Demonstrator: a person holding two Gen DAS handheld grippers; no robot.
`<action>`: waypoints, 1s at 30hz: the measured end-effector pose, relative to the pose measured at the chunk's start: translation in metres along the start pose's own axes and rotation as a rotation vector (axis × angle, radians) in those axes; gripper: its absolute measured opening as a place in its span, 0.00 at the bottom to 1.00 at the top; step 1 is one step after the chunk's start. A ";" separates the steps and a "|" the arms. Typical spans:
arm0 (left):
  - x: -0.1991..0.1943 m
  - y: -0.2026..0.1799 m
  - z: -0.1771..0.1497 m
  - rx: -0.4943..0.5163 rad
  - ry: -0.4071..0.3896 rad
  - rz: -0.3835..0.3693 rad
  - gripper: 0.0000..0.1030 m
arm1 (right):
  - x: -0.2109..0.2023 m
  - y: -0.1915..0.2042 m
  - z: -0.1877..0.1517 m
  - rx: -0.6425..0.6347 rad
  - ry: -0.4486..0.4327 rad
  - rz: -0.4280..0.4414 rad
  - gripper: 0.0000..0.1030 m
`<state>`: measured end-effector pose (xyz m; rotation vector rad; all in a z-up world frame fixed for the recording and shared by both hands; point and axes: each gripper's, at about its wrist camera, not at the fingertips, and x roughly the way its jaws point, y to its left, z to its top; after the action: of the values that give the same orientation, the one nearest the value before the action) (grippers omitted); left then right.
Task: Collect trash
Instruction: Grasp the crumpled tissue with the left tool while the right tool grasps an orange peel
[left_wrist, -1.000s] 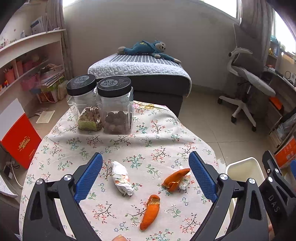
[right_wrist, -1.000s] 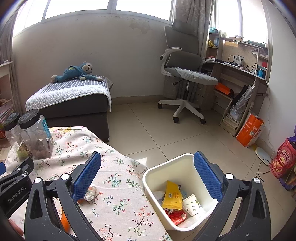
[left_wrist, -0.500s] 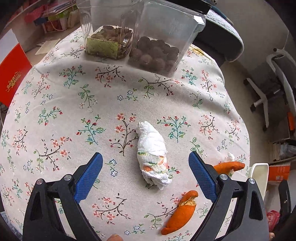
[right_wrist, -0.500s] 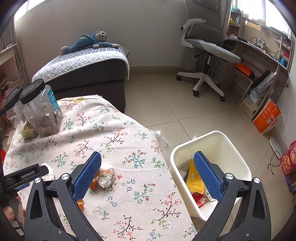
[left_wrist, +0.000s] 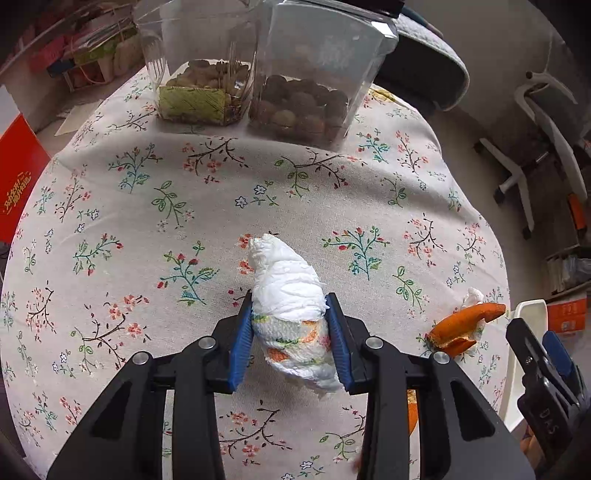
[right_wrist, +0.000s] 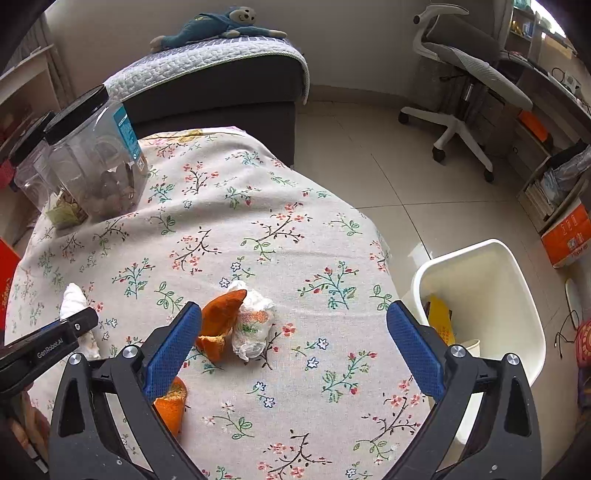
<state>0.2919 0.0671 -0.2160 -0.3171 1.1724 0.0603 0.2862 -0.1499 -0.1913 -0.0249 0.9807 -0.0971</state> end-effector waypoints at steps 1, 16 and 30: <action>-0.010 0.006 0.001 -0.008 -0.008 -0.013 0.37 | 0.002 0.006 0.001 -0.018 -0.012 0.000 0.92; -0.073 0.037 -0.004 0.070 -0.125 0.025 0.37 | -0.014 0.032 0.010 -0.058 -0.039 0.231 0.10; -0.105 0.019 -0.003 0.101 -0.252 -0.011 0.37 | -0.071 0.035 0.010 -0.082 -0.149 0.313 0.09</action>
<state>0.2444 0.0968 -0.1256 -0.2196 0.9199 0.0302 0.2578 -0.1090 -0.1290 0.0460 0.8288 0.2299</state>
